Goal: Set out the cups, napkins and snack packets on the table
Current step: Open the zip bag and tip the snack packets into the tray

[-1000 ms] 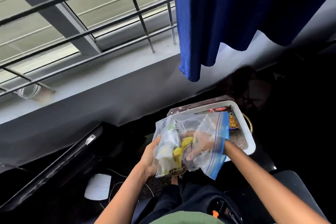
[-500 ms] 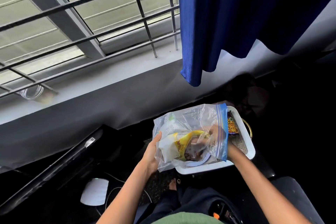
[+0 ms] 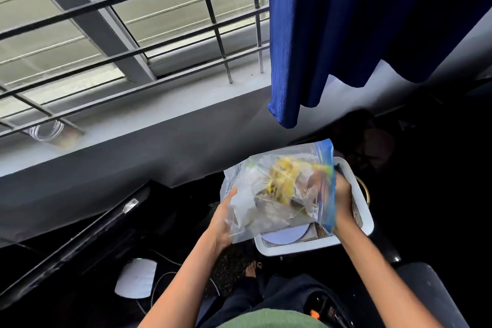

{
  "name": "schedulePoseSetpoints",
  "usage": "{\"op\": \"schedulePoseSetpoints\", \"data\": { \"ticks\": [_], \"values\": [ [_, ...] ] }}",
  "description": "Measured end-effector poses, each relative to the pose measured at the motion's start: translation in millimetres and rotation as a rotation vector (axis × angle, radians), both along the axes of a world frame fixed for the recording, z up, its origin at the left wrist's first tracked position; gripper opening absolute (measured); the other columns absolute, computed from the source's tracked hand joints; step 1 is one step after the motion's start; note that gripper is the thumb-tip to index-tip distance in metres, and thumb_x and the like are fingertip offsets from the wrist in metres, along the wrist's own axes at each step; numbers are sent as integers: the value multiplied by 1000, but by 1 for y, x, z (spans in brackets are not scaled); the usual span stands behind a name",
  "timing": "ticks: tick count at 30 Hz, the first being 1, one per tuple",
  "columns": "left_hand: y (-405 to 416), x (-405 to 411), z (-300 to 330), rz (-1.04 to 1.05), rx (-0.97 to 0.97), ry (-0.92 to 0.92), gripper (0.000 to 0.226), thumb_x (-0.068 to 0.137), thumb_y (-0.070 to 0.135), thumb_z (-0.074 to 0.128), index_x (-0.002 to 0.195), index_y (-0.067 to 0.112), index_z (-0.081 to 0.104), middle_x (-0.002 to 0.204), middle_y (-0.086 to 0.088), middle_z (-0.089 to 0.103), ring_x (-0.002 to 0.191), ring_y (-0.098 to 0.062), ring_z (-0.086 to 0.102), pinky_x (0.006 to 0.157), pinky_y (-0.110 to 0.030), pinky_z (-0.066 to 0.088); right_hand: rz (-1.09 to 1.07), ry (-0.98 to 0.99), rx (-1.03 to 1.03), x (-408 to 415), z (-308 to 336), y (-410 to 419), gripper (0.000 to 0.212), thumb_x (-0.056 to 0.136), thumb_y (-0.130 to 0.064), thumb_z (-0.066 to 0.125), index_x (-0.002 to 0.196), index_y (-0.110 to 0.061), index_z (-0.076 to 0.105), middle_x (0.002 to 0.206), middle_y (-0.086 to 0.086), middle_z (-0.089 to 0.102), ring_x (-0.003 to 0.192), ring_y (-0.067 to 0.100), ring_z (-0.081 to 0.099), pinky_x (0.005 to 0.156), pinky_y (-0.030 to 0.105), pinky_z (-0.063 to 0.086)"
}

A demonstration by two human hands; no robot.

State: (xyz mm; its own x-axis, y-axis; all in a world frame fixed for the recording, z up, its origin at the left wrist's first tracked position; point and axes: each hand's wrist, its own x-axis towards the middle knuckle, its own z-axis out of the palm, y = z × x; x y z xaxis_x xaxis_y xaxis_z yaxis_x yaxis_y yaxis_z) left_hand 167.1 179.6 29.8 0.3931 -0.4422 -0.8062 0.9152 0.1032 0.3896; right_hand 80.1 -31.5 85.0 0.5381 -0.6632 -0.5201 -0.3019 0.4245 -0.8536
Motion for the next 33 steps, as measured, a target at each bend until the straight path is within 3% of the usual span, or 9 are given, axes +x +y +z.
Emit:
{"op": "schedulePoseSetpoints", "data": {
  "ticks": [4, 9, 14, 17, 20, 22, 24, 28, 33],
  "values": [
    [9, 2, 0, 2, 23, 6, 54, 88, 50, 52, 119, 7, 65, 116, -20, 67, 93, -32, 68, 87, -45, 53, -22, 8, -105, 1, 3, -12, 10, 91, -18, 60, 87, -10, 59, 71, -1, 55, 68, 14, 50, 65, 29, 40],
    [17, 4, 1, 43, 16, 13, 50, 94, 45, 45, 122, 6, 59, 108, -20, 70, 88, -33, 70, 74, -44, 59, -80, -9, 356, -5, -8, -22, 39, 89, -19, 61, 121, 3, 53, 109, 21, 63, 104, 36, 59, 94, 52, 44],
    [38, 3, -9, 73, 144, -10, 45, 93, 45, 49, 114, 9, 64, 104, -16, 73, 99, -36, 66, 91, -55, 50, -154, -86, 509, -18, -27, -34, 17, 91, -4, 52, 106, -9, 59, 92, 12, 66, 85, 27, 62, 73, 41, 51],
    [55, 0, -17, 94, 196, -9, 45, 93, 44, 49, 119, 9, 61, 114, -19, 68, 112, -40, 59, 91, -59, 47, -254, -45, 530, -24, -44, -38, 26, 94, 2, 43, 115, -9, 54, 95, 15, 59, 84, 28, 59, 71, 44, 52],
    [70, -4, -22, 125, 225, 5, 40, 94, 42, 49, 115, 11, 60, 113, -20, 67, 105, -43, 61, 70, -60, 54, -325, 56, 515, -28, -64, -42, 40, 95, 4, 40, 135, -2, 42, 102, 23, 56, 90, 35, 56, 91, 53, 45],
    [76, -6, -24, 136, 227, 16, 38, 94, 43, 48, 111, 12, 61, 104, -19, 71, 96, -41, 65, 61, -56, 56, -356, 169, 479, -27, -77, -42, 44, 94, 6, 41, 137, 0, 41, 123, 30, 53, 109, 38, 54, 102, 58, 37],
    [80, -8, -24, 149, 223, 15, 37, 94, 43, 47, 110, 12, 61, 102, -18, 72, 96, -40, 64, 65, -56, 56, -327, 242, 443, -24, -87, -37, 40, 94, 8, 40, 132, 1, 49, 134, 26, 51, 118, 41, 53, 101, 57, 40],
    [83, -11, -21, 196, 244, -7, 31, 95, 39, 47, 108, 15, 62, 95, -15, 74, 97, -37, 64, 70, -52, 55, -264, 311, 458, -4, -99, -27, 40, 93, 12, 34, 128, 4, 51, 134, 23, 51, 100, 38, 60, 96, 50, 44],
    [82, -14, -17, 222, 243, 11, 31, 95, 39, 48, 105, 15, 64, 92, -15, 74, 87, -35, 67, 73, -54, 56, -188, 358, 539, 21, -114, -28, 42, 97, 4, 38, 138, -1, 38, 136, 28, 48, 124, 41, 49, 97, 52, 42]
  ]
}}
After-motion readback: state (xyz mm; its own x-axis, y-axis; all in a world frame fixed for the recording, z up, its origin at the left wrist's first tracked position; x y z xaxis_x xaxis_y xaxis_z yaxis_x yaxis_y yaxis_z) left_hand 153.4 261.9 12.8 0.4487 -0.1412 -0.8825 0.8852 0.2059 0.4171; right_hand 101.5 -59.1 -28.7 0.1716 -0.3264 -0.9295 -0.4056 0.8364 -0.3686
